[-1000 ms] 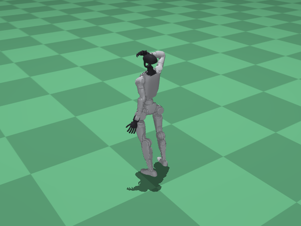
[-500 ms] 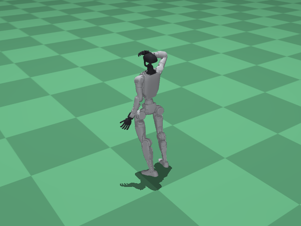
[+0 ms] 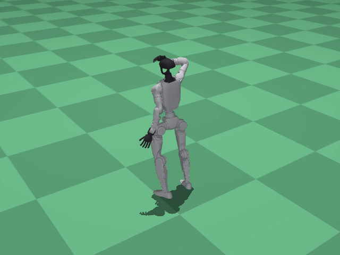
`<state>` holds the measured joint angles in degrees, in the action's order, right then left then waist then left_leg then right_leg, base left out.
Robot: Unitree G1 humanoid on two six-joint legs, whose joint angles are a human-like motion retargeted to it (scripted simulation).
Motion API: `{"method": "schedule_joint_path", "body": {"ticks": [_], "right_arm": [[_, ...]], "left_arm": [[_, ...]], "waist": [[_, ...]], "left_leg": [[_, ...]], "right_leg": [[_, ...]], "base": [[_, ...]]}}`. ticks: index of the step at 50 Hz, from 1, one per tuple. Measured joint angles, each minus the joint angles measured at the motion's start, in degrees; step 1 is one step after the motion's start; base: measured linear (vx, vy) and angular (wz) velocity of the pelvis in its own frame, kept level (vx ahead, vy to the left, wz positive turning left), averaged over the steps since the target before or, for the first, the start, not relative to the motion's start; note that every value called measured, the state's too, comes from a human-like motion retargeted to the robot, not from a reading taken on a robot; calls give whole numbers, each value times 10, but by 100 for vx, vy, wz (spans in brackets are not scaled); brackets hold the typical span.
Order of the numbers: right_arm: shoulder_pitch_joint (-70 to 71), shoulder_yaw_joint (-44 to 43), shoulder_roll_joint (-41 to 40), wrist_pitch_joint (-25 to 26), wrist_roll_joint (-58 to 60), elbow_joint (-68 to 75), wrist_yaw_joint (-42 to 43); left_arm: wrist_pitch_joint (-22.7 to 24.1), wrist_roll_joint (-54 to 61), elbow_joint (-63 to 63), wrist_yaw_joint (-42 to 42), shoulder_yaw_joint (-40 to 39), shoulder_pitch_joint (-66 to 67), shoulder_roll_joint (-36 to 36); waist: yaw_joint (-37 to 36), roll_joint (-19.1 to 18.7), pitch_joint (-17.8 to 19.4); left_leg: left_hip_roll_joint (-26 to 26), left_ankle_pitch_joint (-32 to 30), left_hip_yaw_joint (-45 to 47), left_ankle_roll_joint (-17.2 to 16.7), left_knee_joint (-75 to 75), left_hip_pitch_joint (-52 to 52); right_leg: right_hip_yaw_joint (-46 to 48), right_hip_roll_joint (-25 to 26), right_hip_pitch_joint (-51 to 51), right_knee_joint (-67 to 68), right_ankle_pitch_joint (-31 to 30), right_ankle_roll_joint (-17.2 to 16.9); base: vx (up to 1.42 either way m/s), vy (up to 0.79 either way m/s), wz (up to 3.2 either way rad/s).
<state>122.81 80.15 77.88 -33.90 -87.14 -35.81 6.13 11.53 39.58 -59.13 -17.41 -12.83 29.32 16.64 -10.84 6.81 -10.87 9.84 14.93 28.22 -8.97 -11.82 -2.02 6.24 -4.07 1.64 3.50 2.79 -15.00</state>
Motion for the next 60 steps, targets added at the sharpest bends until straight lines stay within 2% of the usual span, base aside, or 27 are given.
{"method": "schedule_joint_path", "body": {"ticks": [13, 25, 42, 55, 58, 60], "right_arm": [[-27, -3, -9, 1, -7, -14, -3], [-29, -3, -10, -1, -13, -32, -5], [-52, 1, 39, 11, -36, -42, -15], [-131, 1, 148, 13, -64, -80, -49], [-153, -1, 182, 5, -5, -78, -27], [-168, -7, 200, 5, 78, -76, 2]], "left_arm": [[11, 0, 24, 1, -4, -20, 4], [6, -14, 19, 5, -7, -14, 10], [11, 35, 26, -8, -73, 17, 4], [35, 109, 198, 2, -123, 16, -27], [42, 105, 272, 4, -116, 10, -40], [48, 96, 336, 6, -107, 5, -48]], "waist": [[24, -14, -4], [25, -19, -16], [18, -4, -53], [13, 2, -72], [9, -9, -69], [7, -18, -66]], "left_leg": [[-58, -10, -19, -5, 65, -27], [-58, -7, -20, -16, 78, -32], [-67, 0, -33, -12, 83, -54], [-68, -5, -30, -4, 86, -68], [-66, -8, -25, -2, 87, -69], [-64, -10, -22, 0, 87, -69]], "right_leg": [[21, -49, -5, 3, -13, 0], [20, -45, 0, 3, -21, 0], [37, -57, -28, 6, -1, 0], [50, -59, -44, 4, 14, 0], [49, -55, -44, 3, 14, 0], [48, -53, -43, 2, 14, 0]], "base": [[-1, 23, 15], [0, 4, -2], [5, 0, 7], [6, -6, 3], [2, -9, -8], [1, -9, -10]]}}
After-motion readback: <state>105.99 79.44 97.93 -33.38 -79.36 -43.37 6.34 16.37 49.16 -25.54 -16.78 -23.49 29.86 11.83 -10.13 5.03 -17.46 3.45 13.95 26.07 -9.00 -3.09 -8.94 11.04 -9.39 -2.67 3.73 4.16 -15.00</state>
